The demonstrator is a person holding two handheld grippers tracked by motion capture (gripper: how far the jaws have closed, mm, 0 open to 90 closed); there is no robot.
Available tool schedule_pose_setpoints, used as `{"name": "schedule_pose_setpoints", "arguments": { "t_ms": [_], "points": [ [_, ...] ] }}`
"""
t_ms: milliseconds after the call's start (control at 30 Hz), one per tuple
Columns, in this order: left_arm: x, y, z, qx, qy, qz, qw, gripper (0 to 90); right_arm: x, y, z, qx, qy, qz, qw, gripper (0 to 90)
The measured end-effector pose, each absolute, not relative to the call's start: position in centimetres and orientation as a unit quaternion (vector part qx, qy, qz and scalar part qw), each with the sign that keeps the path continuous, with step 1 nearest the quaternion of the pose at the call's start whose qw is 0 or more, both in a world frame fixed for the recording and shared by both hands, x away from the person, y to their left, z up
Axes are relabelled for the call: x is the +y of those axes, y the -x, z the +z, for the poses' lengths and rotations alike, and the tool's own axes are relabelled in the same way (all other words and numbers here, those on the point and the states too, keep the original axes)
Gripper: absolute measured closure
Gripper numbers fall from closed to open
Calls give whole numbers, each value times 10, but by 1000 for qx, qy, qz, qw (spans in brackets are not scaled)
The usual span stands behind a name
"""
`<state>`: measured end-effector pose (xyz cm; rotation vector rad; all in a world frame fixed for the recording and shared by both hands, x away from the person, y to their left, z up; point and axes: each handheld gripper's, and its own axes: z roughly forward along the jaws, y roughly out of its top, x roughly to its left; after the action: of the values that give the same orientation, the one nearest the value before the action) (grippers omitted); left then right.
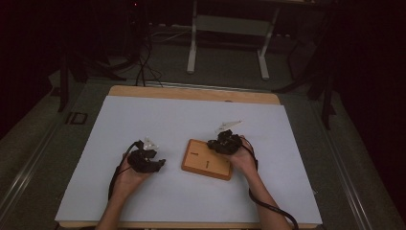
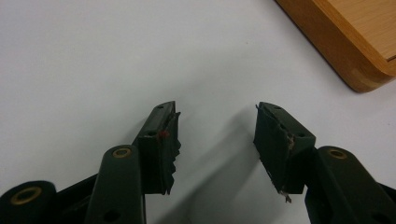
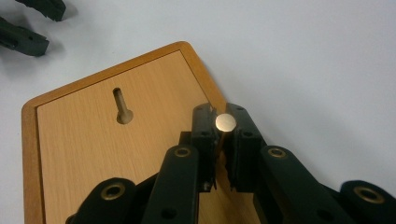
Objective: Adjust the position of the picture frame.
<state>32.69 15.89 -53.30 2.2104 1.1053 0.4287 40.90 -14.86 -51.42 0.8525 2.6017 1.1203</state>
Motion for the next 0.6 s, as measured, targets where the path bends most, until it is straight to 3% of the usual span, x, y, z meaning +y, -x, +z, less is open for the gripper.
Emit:
{"name": "schedule_pose_setpoints", "arguments": {
  "t_ms": [233, 333, 600],
  "points": [
    [159, -327, -533, 420, -837, 161, 312, 489, -149, -409, -516, 871, -292, 385, 91, 827],
    [159, -327, -533, 420, -837, 161, 312, 489, -154, -411, -519, 858, -307, 407, 63, 832],
    [159, -327, -533, 420, -837, 160, 312, 488, -154, -409, -519, 856, -309, 409, 69, 836]
  ]
}}
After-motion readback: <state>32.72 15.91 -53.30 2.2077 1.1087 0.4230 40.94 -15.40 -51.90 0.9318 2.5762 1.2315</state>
